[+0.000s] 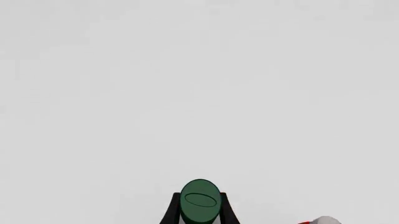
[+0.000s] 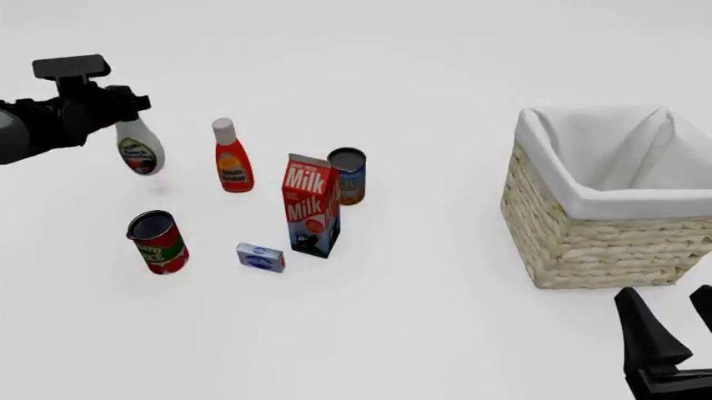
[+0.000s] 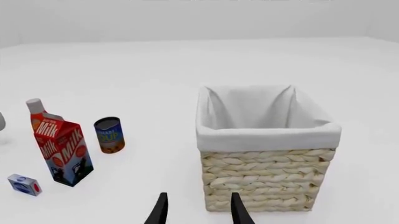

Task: Pick the salad dressing and place it in the basket.

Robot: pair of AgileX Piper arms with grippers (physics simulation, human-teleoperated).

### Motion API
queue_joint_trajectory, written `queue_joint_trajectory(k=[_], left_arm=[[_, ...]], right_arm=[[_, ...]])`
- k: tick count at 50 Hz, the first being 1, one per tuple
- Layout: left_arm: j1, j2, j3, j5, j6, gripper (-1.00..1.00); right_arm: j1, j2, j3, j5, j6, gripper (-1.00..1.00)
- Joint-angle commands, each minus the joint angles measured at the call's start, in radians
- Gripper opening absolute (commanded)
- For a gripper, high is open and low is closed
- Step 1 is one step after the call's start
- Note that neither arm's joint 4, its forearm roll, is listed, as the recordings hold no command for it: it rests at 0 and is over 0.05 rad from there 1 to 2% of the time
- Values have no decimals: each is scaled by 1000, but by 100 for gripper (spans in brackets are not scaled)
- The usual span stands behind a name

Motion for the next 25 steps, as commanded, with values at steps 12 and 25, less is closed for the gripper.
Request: queue_joint_trajectory(k=[12,25], left_arm=[[-63,-269,16,58,56,-100],[-240,-416,26,149,63,-100]], right_arm=[[11,0,-5,-11,4,100],[22,0,-8,-21,12,100]])
